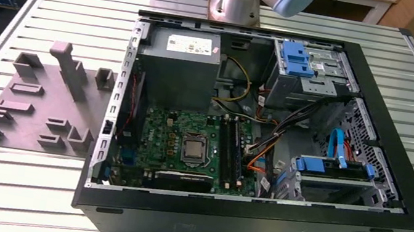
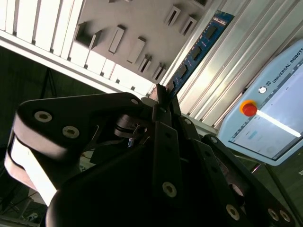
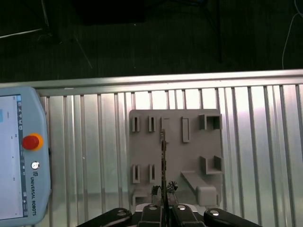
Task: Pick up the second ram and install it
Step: 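Pick up the second ram and move it above second insertion slot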
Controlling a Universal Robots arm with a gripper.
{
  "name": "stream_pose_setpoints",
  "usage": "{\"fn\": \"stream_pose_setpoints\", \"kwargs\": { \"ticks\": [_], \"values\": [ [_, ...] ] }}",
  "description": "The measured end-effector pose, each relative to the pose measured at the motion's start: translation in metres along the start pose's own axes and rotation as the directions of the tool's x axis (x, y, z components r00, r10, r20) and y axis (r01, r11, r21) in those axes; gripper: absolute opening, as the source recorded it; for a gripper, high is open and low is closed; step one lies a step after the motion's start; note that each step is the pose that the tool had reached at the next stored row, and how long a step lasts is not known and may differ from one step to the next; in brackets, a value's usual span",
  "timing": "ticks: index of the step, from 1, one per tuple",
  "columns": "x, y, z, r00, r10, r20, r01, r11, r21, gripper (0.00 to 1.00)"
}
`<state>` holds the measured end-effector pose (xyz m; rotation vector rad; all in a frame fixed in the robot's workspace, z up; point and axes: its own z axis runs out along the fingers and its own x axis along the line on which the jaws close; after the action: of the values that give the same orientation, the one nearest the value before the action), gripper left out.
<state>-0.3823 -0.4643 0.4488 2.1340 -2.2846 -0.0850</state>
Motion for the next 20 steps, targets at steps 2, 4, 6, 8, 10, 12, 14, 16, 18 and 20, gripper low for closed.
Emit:
{"fn": "stream_pose_setpoints", "kwargs": {
  "ticks": [2,4,6,8,10,12,14,16,18,20],
  "values": [
    [-0.0001,-0.0008,0.0,1.0,0.0,0.0,0.0,1.0,0.0,0.14],
    [-0.0001,-0.0009,0.0,1.0,0.0,0.0,0.0,1.0,0.0,0.14],
    [-0.0001,-0.001,0.0,1.0,0.0,0.0,0.0,1.0,0.0,0.14],
    [-0.0001,-0.001,0.0,1.0,0.0,0.0,0.0,1.0,0.0,0.14],
    [-0.0001,-0.0011,-0.0001,1.0,0.0,-0.0001,0.0,1.0,-0.0001,0.14],
    [-0.0001,-0.0011,0.0,1.0,0.0,0.0,0.0,1.0,0.0,0.14],
    [-0.0002,-0.0034,-0.0001,1.0,0.0,0.0,0.0,1.0,0.0,0.14],
    [-0.0003,-0.004,-0.0002,1.0,0.0,0.0,0.0,1.0,0.0,0.14],
    [-0.0003,-0.0041,-0.0002,1.0,0.0,0.0,0.0,1.0,0.0,0.14],
    [-0.0003,-0.0042,-0.0002,1.0,0.0,0.0001,0.0,1.0,0.0,0.14]
  ]
}}
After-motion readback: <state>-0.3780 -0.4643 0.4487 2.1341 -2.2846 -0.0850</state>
